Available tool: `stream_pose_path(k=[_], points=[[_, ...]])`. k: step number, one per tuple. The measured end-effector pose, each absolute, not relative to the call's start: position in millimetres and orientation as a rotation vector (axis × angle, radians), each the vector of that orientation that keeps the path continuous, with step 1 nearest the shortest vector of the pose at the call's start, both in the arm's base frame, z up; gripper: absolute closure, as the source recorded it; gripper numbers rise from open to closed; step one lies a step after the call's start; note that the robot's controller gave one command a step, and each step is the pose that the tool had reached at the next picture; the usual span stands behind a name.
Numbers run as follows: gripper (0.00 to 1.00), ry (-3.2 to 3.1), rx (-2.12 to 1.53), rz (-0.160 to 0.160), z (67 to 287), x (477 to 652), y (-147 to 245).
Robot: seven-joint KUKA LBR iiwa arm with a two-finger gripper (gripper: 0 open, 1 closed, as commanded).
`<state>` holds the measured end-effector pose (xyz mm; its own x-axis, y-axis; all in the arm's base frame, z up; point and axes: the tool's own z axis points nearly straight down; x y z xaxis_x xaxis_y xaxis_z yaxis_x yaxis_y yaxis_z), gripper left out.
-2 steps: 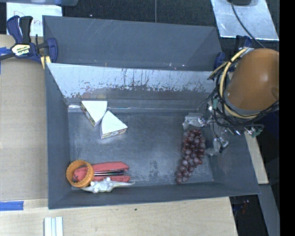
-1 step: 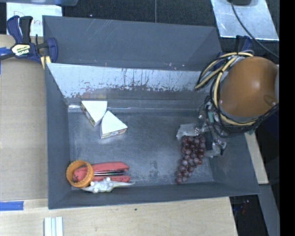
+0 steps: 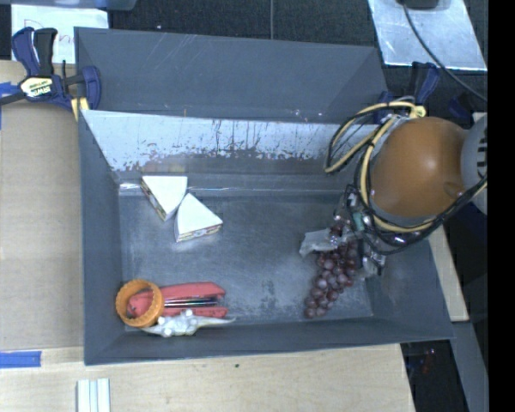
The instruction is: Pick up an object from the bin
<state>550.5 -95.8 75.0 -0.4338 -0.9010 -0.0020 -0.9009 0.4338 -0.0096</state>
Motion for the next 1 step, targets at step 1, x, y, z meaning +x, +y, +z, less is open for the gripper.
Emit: stream_pose_path(k=[1], points=[[1.00,2.369,-2.052,-0.007,69.8,524.6,-70.1]])
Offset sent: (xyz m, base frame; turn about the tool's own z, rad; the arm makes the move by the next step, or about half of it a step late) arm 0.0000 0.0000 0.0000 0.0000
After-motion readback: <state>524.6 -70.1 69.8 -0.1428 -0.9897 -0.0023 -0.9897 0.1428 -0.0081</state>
